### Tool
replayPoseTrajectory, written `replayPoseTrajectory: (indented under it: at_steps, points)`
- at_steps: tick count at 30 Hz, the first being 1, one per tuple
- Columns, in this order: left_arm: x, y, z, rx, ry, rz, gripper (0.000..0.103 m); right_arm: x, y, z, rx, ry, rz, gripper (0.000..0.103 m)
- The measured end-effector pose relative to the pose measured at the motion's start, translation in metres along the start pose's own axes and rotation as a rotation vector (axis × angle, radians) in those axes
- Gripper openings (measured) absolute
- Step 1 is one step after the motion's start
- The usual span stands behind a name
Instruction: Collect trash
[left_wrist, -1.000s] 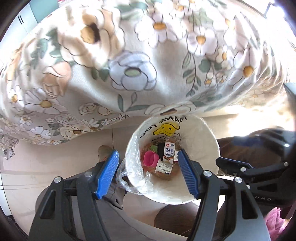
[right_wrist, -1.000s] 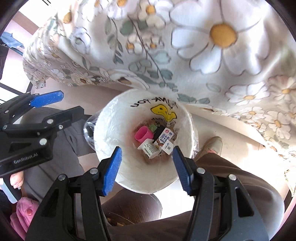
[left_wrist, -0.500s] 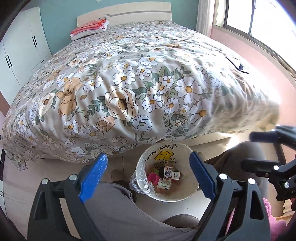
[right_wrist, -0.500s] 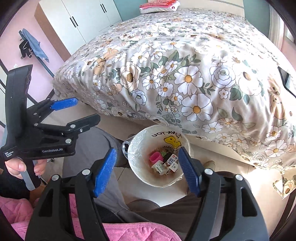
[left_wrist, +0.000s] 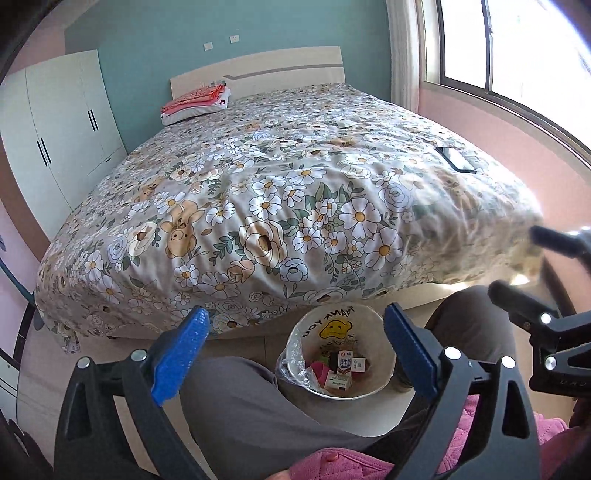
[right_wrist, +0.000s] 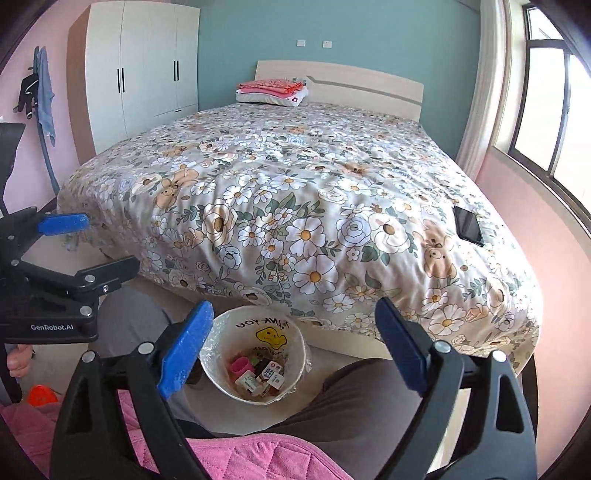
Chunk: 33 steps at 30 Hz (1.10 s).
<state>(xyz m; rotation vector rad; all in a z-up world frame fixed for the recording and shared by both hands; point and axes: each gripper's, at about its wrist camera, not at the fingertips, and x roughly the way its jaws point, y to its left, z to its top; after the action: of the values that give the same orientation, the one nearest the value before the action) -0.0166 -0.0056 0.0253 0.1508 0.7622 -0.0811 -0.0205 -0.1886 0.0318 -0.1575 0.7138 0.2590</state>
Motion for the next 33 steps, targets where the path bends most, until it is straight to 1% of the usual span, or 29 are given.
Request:
replayPoseTrajectory:
  at_steps: [2,4,9,12,22,33]
  points:
    - [-0.005,-0.001,0.001,-0.004,-0.015,-0.006,0.097,-0.002,-0.001,0.000,0.017,0.008,0.010,0.088]
    - [-0.011,-0.005,0.001,-0.002,-0.031,-0.009,0.097,-0.007,0.000,0.000,0.015,-0.004,0.004,0.088]
    - [-0.015,-0.008,0.001,-0.009,-0.039,-0.041,0.097,-0.028,0.001,0.003,0.016,-0.081,0.016,0.088]
    - [-0.015,-0.007,0.001,-0.022,-0.038,-0.052,0.097,-0.034,0.003,0.003,0.015,-0.105,0.019,0.088]
    - [-0.020,-0.011,0.003,-0.005,-0.044,-0.091,0.097,-0.038,0.014,0.007,-0.018,-0.107,0.043,0.088]
    - [-0.019,-0.011,0.004,-0.005,-0.038,-0.096,0.097,-0.040,0.016,0.010,-0.023,-0.111,0.045,0.088]
